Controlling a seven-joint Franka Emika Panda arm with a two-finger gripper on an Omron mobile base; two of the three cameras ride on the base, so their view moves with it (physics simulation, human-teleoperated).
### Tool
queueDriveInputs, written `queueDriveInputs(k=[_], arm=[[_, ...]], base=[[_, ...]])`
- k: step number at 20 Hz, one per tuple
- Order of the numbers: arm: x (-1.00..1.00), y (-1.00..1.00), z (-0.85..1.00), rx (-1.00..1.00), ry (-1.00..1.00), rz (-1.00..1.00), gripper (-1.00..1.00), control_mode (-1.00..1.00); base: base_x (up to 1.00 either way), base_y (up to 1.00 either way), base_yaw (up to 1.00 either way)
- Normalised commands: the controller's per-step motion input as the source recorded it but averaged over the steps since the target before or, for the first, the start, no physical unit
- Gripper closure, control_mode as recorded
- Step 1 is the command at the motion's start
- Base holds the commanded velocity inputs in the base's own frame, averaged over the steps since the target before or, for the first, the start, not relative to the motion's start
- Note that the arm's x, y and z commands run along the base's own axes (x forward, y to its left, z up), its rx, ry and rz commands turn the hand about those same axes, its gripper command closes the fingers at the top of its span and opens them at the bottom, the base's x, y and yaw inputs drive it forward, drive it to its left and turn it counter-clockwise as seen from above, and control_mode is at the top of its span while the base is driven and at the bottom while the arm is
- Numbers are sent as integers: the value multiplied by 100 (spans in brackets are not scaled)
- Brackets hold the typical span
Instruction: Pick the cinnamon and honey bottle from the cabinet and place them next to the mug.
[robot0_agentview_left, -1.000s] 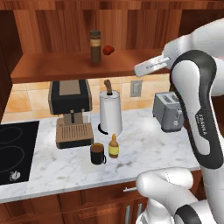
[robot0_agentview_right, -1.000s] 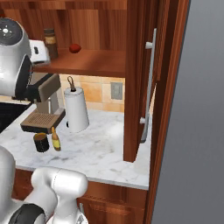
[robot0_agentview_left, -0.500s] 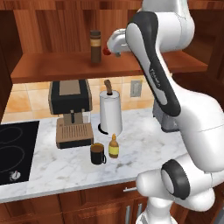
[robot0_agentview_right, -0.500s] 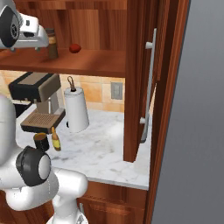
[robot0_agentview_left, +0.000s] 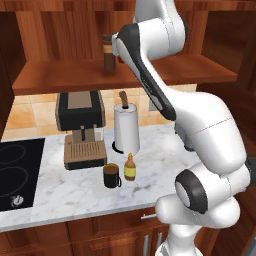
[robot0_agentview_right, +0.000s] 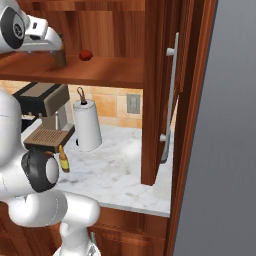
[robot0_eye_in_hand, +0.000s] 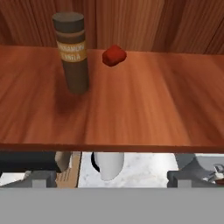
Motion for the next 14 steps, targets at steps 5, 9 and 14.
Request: queueDriveInputs(k=[5,9,14], arm=[[56,0,-7,6,-9,-1,-100,-100],[43,0,0,12,-6,4,-100,-100],[34,0,-2,14,-4,9,-100,-100]], base=[[0,0,0],[0,0,0],[0,0,0]])
